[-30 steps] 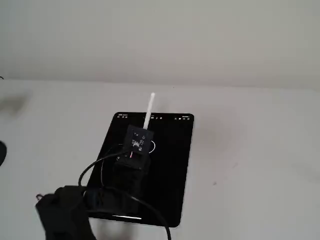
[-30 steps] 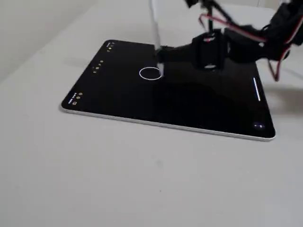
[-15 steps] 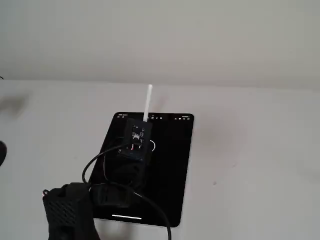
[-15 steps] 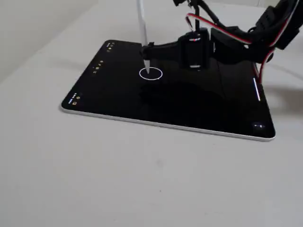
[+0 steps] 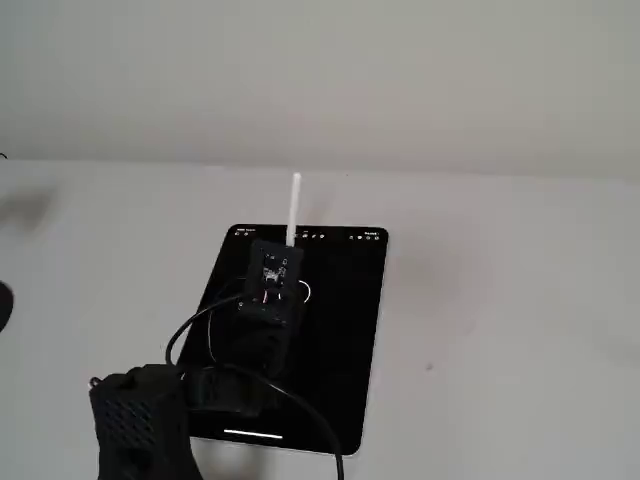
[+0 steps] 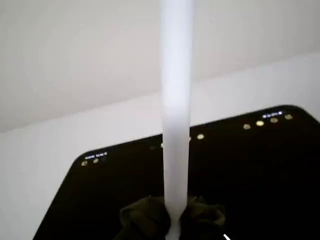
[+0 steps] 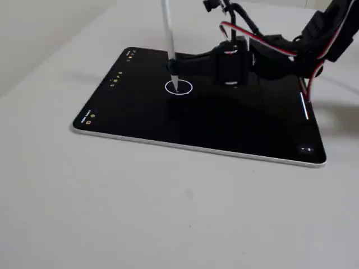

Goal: Draw 2 dots in a circle representing the eyes of a stickman

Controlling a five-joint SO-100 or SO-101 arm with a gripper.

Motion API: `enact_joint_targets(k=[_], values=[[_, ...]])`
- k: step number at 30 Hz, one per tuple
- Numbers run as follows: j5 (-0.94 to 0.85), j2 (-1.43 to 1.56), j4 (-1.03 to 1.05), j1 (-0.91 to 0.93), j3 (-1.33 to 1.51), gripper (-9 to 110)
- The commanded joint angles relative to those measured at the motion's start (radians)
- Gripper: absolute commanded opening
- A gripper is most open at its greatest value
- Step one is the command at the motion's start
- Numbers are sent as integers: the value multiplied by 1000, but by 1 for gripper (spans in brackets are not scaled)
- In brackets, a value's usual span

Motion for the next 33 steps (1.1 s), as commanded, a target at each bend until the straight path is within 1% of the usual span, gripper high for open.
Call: enact_joint_targets(k=[1, 21, 33], values=[[-11, 12, -44, -11, -57, 0], [-57, -38, -84, -18, -64, 0], [-38, 17, -71, -23, -9, 0]])
